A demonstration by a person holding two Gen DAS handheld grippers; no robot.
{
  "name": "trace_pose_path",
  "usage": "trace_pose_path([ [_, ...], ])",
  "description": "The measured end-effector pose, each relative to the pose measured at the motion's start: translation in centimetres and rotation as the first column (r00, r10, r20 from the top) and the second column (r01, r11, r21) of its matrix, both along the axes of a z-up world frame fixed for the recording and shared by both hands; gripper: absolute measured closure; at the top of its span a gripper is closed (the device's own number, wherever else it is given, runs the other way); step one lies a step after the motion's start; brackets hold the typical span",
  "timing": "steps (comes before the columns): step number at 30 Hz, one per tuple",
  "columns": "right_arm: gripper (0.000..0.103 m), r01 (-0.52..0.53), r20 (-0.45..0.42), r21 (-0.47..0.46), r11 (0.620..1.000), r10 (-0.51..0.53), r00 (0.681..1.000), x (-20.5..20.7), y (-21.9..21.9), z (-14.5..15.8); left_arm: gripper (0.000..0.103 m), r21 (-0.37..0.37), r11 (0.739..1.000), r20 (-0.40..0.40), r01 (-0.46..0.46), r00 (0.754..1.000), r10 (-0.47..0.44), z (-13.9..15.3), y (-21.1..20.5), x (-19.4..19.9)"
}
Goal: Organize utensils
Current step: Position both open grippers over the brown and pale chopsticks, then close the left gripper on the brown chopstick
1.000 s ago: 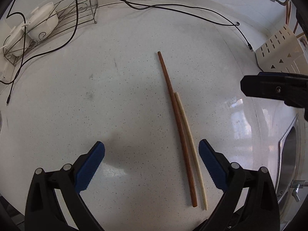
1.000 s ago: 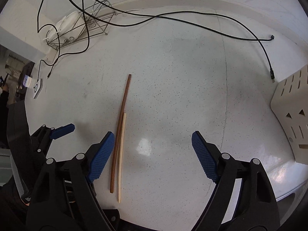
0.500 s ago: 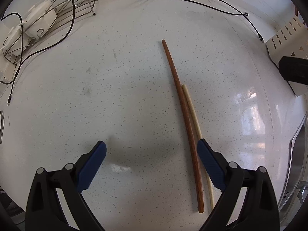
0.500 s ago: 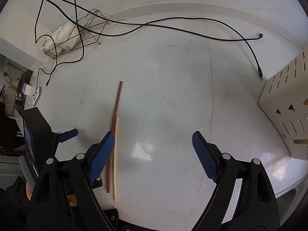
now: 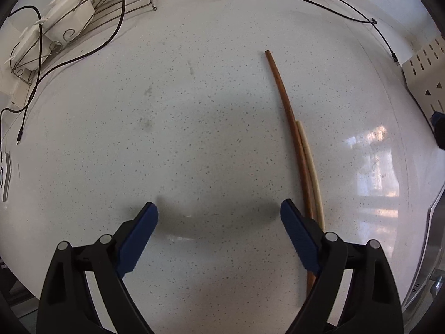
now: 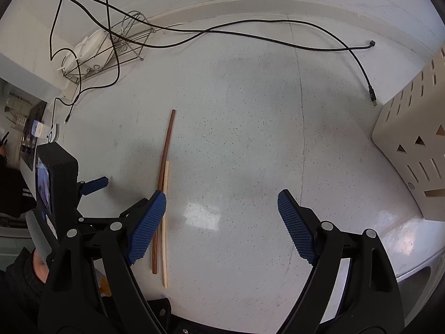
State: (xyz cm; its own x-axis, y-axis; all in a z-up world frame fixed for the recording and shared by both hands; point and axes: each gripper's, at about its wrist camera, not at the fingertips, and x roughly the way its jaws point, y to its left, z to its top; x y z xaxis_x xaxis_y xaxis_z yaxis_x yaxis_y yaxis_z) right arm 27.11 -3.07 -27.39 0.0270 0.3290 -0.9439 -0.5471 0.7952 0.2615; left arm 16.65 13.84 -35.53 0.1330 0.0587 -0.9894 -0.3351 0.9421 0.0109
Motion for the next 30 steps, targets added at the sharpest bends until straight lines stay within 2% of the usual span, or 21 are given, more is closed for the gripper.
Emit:
trace_pose_path([
  [3, 0.024, 0.011, 0.0, 0.001, 1.0, -0.011, 1.0, -0.1, -0.2, -0.2, 0.015, -0.038, 0.999, 0.031, 0.01, 0.999, -0.009, 0.9, -0.3, 0.4],
  [6, 0.024, 0.026, -0.006, 0.006, 1.0, -0.026, 1.0, 0.0, -0.4, -0.2, 0.015, -0.016, 0.999, 0.012, 0.047, 0.999, -0.047, 0.5, -1.4, 1.0],
  [12, 0.024, 0.034, -0.003, 0.005, 0.999, -0.034, 0.999, 0.0, -1.1, -0.1, 0.015, -0.018, 0.998, -0.003, 0.064, 0.998, -0.064, -0.2, -3.3, 1.8],
  [19, 0.024, 0.039, -0.006, 0.012, 0.999, -0.039, 0.999, -0.1, -1.5, -0.1, 0.015, 0.023, 0.998, -0.026, 0.062, 0.998, -0.062, -1.3, -4.9, 2.0],
  [25, 0.024, 0.029, -0.015, 0.01, 1.0, -0.029, 0.999, -0.7, -1.2, -0.6, 0.015, 0.002, 0.999, -0.023, 0.038, 0.999, -0.038, -1.4, -4.2, 1.4],
  [28, 0.024, 0.022, -0.023, 0.006, 1.0, -0.022, 0.999, -1.0, -1.0, -1.0, 0.019, 0.001, 0.999, -0.024, 0.037, 0.999, -0.037, -1.3, -4.0, 1.0],
  [30, 0.024, 0.022, -0.027, 0.006, 1.0, -0.021, 0.999, -1.2, -0.9, -1.2, 0.027, 0.0, 0.999, -0.025, 0.032, 0.999, -0.032, -2.0, -3.1, 0.6],
])
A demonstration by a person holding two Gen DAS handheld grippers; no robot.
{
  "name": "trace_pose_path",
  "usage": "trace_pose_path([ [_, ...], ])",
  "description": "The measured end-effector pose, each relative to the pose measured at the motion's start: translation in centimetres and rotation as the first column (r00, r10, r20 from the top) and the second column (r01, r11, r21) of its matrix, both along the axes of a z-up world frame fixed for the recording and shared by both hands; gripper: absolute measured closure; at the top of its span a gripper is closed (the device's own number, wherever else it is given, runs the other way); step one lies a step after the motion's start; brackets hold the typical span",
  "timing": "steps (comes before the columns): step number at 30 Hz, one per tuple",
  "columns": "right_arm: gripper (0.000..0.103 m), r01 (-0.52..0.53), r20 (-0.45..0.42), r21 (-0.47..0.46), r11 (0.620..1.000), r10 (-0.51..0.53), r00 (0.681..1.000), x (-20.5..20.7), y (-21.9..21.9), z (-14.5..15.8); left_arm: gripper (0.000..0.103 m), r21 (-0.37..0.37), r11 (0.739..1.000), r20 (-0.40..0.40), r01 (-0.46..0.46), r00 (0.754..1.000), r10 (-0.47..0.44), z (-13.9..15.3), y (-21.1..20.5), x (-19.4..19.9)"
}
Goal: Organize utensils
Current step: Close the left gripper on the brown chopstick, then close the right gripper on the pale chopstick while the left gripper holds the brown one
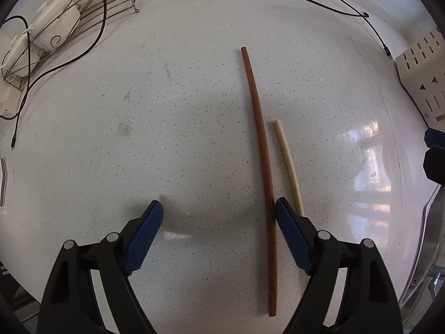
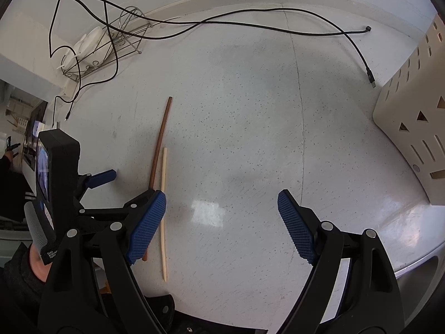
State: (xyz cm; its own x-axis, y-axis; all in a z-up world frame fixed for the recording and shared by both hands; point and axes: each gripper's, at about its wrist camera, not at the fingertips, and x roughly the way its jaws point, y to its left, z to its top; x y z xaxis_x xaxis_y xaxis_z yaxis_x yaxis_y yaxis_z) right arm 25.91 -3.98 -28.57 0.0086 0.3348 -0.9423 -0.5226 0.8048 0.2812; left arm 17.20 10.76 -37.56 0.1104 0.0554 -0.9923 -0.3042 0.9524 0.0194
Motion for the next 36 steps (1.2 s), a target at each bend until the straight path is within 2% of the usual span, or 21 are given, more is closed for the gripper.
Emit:
trace_pose_path([
  [4, 0.024, 0.0, -0.007, 0.004, 1.0, 0.0, 1.0, -0.3, 0.3, -0.2, 0.044, 0.002, 1.0, -0.002, 0.004, 1.0, -0.004, 0.2, 0.2, -0.4],
  [9, 0.024, -0.023, -0.02, -0.007, 1.0, 0.023, 1.0, -1.1, 1.0, -0.8, 0.09, 0.008, 1.0, -0.017, 0.011, 1.0, -0.011, 0.8, 1.3, -1.0],
  [11, 0.024, -0.032, -0.028, -0.012, 0.999, 0.032, 0.999, -1.5, 1.4, -1.2, 0.096, -0.007, 1.0, -0.015, 0.003, 1.0, -0.003, 0.8, 2.0, -1.3],
  [20, 0.029, -0.112, -0.046, -0.056, 0.992, 0.11, 0.993, -4.4, 3.3, -3.0, 0.097, -0.079, 0.996, 0.008, -0.036, 0.999, 0.037, 0.9, 4.1, -2.7],
  [23, 0.038, -0.147, -0.044, -0.086, 0.985, 0.144, 0.989, -5.5, 4.2, -3.6, 0.097, -0.087, 0.995, 0.012, -0.045, 0.999, 0.046, 1.1, 5.0, -3.6],
  [32, 0.045, -0.201, -0.027, -0.137, 0.97, 0.199, 0.98, -7.1, 6.7, -4.9, 0.097, -0.104, 0.993, 0.028, -0.06, 0.998, 0.063, 0.7, 6.6, -4.7],
  [33, 0.049, -0.201, -0.024, -0.146, 0.969, 0.199, 0.98, -7.1, 6.9, -5.0, 0.097, -0.107, 0.992, 0.031, -0.062, 0.997, 0.065, 1.6, 7.6, -5.4],
  [36, 0.051, -0.195, -0.018, -0.161, 0.967, 0.195, 0.981, -6.9, 7.3, -5.1, 0.097, -0.125, 0.989, 0.038, -0.073, 0.996, 0.078, 1.9, 8.2, -6.0],
])
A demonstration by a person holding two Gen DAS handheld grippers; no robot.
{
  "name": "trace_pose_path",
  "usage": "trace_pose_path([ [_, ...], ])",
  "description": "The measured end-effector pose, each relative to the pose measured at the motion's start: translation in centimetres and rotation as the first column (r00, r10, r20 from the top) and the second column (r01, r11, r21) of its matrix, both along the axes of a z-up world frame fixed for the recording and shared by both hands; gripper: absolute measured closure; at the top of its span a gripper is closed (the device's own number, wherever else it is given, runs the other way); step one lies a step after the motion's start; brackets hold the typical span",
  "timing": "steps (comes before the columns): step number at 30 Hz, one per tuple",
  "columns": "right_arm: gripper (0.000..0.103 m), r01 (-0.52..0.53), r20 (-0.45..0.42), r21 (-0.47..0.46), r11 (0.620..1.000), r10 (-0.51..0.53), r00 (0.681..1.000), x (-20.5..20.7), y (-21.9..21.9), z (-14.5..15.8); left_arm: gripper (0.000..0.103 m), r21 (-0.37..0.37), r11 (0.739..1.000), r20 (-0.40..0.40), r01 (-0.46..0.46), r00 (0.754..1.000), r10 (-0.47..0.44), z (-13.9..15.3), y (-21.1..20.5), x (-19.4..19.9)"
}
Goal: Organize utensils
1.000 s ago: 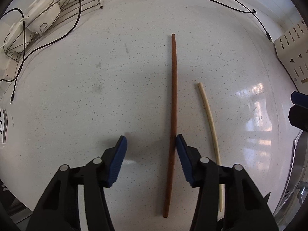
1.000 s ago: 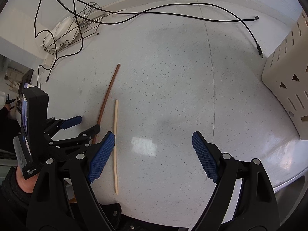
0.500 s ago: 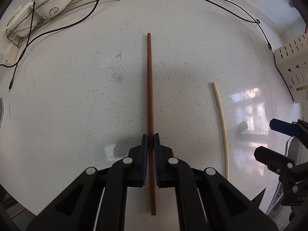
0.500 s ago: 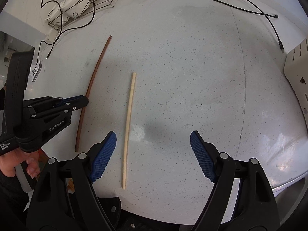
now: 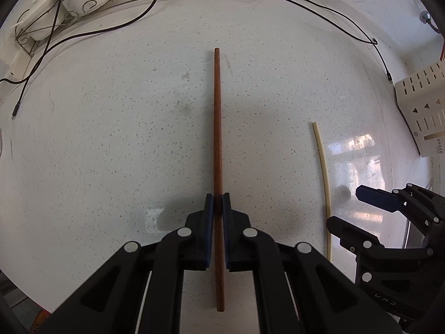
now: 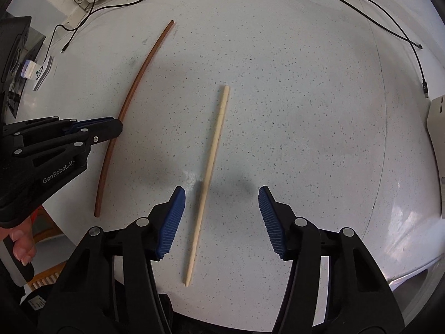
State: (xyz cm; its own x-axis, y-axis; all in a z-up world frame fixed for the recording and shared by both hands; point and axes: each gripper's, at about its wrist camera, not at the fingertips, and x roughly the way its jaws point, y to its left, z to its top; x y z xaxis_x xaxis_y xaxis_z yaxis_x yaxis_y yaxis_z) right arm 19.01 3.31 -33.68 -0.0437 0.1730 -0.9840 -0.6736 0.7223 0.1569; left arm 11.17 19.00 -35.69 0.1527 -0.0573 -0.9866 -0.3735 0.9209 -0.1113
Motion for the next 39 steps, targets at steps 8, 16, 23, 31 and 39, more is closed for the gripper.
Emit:
trace_pose_path([
  [8, 0.058, -0.017, 0.038, -0.057, 0.998, 0.019, 0.999, -0.1, 1.6, -0.4, 0.097, -0.017, 1.0, 0.011, -0.011, 1.0, 0.011, 0.0, 0.6, -0.4],
  [16, 0.065, -0.056, 0.074, -0.128, 0.99, 0.066, 0.995, -1.2, 3.4, -0.8, 0.097, -0.019, 1.0, 0.012, -0.011, 1.0, 0.011, 0.3, 1.2, -0.8],
  [23, 0.096, -0.081, 0.054, -0.141, 0.987, 0.09, 0.995, -1.2, 4.1, -0.7, 0.096, -0.014, 1.0, -0.012, -0.009, 1.0, 0.009, -0.1, 0.3, -0.1],
  [31, 0.099, -0.044, -0.014, -0.083, 0.996, 0.043, 0.999, 0.1, 3.4, -0.6, 0.096, -0.03, 1.0, -0.074, 0.002, 0.997, -0.004, -0.3, 0.5, 1.2],
  [39, 0.099, 0.009, -0.073, -0.011, 1.0, -0.01, 0.997, 1.2, 2.1, -0.4, 0.096, -0.044, 0.999, -0.111, 0.023, 0.993, -0.028, -0.5, 0.6, 2.5],
])
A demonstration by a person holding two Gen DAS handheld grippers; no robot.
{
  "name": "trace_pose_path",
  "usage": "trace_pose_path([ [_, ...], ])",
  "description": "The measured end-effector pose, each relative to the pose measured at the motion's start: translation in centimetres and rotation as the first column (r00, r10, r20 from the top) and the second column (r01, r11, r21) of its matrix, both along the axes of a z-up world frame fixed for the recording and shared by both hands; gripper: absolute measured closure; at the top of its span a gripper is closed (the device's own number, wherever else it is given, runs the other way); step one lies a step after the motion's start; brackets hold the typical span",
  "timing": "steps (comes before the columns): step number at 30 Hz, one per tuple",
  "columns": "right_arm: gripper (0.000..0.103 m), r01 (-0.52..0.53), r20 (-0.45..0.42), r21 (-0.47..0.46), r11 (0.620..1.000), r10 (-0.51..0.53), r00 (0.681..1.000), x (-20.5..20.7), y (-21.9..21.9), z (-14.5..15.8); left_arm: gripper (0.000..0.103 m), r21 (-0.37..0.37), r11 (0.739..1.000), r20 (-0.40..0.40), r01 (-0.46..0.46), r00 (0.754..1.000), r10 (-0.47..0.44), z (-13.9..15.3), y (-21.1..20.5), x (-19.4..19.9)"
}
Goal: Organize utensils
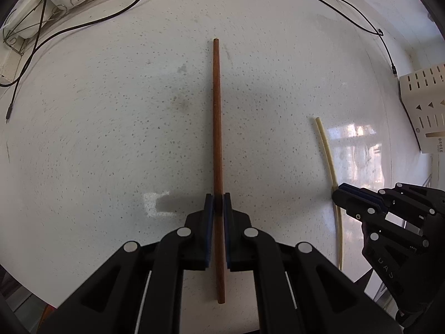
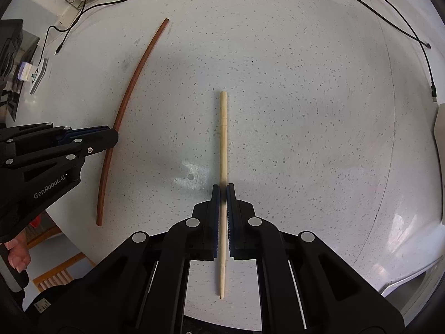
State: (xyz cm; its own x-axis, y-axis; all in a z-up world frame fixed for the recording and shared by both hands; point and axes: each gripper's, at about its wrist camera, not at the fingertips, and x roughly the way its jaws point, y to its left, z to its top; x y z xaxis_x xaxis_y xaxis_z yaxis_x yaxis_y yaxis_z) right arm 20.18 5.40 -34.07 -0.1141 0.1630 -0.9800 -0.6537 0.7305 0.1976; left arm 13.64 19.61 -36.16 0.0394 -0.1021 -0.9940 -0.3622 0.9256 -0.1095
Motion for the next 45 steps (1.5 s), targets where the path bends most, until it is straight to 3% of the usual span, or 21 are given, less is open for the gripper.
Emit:
trace_pose_path([
  [5, 0.099, 0.008, -0.005, 0.021, 1.0, -0.008, 1.0, 0.3, -1.1, -0.3, 0.096, 0.008, 1.0, -0.023, 0.01, 1.0, -0.009, 0.0, -0.2, 0.9],
  [7, 0.099, 0.009, -0.008, 0.027, 1.0, -0.009, 1.0, 0.0, -1.5, -0.5, 0.091, 0.006, 1.0, -0.027, 0.019, 0.999, -0.019, 0.0, -0.6, 1.0],
  [9, 0.099, 0.008, -0.012, 0.032, 0.999, -0.008, 1.0, 0.4, -2.2, -0.3, 0.073, -0.025, 0.999, -0.028, 0.025, 0.999, -0.026, 0.0, -0.9, 1.5],
  [11, 0.099, 0.008, -0.015, 0.037, 0.999, -0.008, 1.0, 0.7, -2.6, -0.3, 0.065, -0.035, 0.999, -0.035, 0.031, 0.999, -0.032, 0.0, -1.5, 2.0],
  [12, 0.099, 0.011, -0.018, 0.041, 0.999, -0.01, 1.0, 0.7, -2.5, -0.4, 0.052, 0.013, 0.999, -0.052, 0.051, 0.997, -0.051, -0.1, -2.0, 2.3],
  [14, 0.099, 0.018, -0.023, 0.046, 0.999, -0.017, 1.0, 0.7, -2.8, -0.4, 0.045, 0.106, 0.993, -0.071, 0.061, 0.996, -0.054, -0.4, -2.2, 2.6],
  [20, 0.099, 0.025, -0.031, 0.056, 0.998, -0.023, 0.999, 0.6, -3.6, -0.1, 0.044, 0.105, 0.993, -0.065, 0.044, 0.997, -0.037, -0.4, -2.2, 3.9],
  [25, 0.099, 0.019, -0.034, 0.055, 0.998, -0.017, 0.999, 0.9, -4.1, 0.0, 0.052, 0.108, 0.993, -0.061, 0.054, 0.997, -0.047, -0.2, -2.1, 4.8],
  [27, 0.099, 0.017, -0.032, 0.054, 0.998, -0.015, 0.999, 0.7, -3.2, 0.0, 0.072, 0.11, 0.992, -0.063, 0.067, 0.996, -0.06, -0.1, -2.4, 5.0],
  [29, 0.099, 0.019, -0.036, 0.057, 0.998, -0.017, 0.999, 0.7, -3.2, 0.0, 0.085, 0.114, 0.99, -0.07, 0.085, 0.995, -0.077, 0.0, -2.8, 5.3],
  [33, 0.099, 0.018, -0.035, 0.059, 0.998, -0.016, 0.999, 0.8, -3.2, -0.1, 0.097, 0.123, 0.986, -0.082, 0.11, 0.992, -0.101, -0.1, -3.5, 5.6],
  [40, 0.099, 0.017, -0.036, 0.064, 0.998, -0.015, 0.999, 1.0, -3.2, -0.1, 0.097, 0.081, 0.992, -0.075, 0.1, 0.993, -0.094, -0.3, -3.5, 5.5],
  [45, 0.099, 0.032, -0.027, 0.067, 0.997, -0.03, 0.999, 1.0, -3.5, -0.1, 0.097, 0.068, 0.996, -0.027, 0.061, 0.998, -0.06, 0.0, -2.4, 4.1],
])
